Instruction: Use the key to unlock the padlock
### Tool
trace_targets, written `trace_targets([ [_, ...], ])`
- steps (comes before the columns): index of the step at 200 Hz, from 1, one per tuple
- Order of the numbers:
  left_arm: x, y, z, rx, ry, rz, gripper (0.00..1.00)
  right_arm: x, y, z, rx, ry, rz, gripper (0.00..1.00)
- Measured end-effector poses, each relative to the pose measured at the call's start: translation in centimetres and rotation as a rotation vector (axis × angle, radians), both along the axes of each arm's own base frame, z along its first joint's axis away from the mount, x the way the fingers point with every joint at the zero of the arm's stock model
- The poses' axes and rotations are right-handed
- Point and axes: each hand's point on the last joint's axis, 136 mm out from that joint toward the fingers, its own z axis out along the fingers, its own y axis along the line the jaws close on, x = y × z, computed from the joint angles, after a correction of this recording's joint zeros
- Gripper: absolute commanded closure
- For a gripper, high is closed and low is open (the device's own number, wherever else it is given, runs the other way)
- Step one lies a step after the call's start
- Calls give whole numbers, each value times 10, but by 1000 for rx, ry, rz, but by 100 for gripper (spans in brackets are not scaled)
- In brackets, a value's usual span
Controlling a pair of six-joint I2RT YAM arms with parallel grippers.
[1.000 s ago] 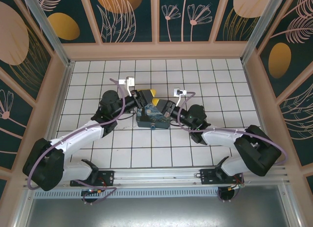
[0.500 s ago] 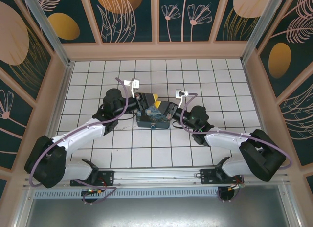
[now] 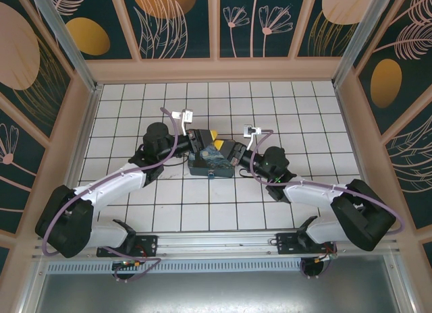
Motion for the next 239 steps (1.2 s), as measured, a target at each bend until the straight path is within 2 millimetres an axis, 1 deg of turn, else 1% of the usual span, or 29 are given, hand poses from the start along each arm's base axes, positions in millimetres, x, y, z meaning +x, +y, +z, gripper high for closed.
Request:
trace_targets([
  [33, -2, 1, -7, 7, 14, 0, 70, 1, -1, 0, 0, 0, -3, 100],
  [67, -1, 0, -8, -3, 15, -2, 75, 2, -2, -3, -4, 5, -8, 100],
  [138, -2, -4, -3, -39, 16, -23, 94, 2, -3, -4, -6, 9, -11, 100],
  [152, -2, -4, -1, -46, 12, -26, 100, 2, -3, -5, -7, 9, -12, 100],
  [207, 0, -4, -5, -49, 19, -27, 100, 5, -3, -8, -12, 17, -24, 100],
  [223, 0, -3, -5, -53, 17, -20, 100, 5, -3, -9, -11, 22, -26, 74],
  [239, 0, -2, -7, -51, 19, -11, 100, 6, -4, -9, -6, 26, -34, 64],
])
